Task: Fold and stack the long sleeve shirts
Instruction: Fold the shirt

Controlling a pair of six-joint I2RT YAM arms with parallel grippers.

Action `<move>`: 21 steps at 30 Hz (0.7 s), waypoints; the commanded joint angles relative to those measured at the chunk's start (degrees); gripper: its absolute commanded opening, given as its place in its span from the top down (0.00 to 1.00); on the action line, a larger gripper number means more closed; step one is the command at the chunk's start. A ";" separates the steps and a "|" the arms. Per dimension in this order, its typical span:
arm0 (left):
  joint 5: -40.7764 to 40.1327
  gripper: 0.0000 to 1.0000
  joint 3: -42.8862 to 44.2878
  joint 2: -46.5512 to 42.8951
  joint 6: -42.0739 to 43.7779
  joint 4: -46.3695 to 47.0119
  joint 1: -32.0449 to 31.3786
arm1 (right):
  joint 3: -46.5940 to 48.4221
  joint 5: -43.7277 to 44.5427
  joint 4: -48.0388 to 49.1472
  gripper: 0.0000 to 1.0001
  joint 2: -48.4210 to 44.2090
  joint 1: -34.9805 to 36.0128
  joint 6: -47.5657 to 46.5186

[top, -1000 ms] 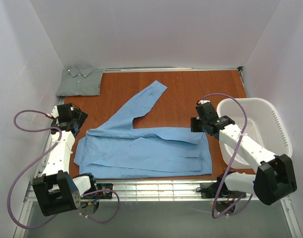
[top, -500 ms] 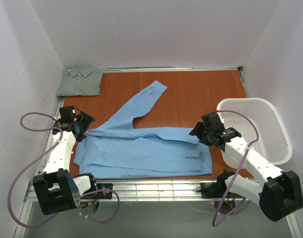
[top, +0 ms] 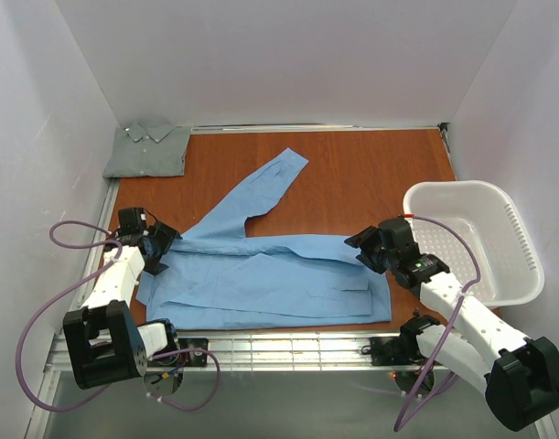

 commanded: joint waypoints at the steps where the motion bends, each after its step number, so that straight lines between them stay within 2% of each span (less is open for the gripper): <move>1: 0.14 0.09 -1.11 0.64 -1.00 1.35 0.32 | -2.87 1.92 -5.71 0.41 0.31 -1.08 7.56; 10: -5.13 0.10 -2.43 3.81 -2.32 1.00 0.75 | 6.26 4.12 -7.63 0.39 4.69 -1.00 -8.07; 17: -8.82 0.11 -1.38 4.95 -0.83 -0.24 4.88 | 9.08 3.67 -7.29 0.38 7.07 1.11 -8.53; 21: -7.95 0.11 -1.11 5.48 0.23 0.20 8.74 | 8.82 3.58 -5.71 0.38 8.92 4.35 -6.34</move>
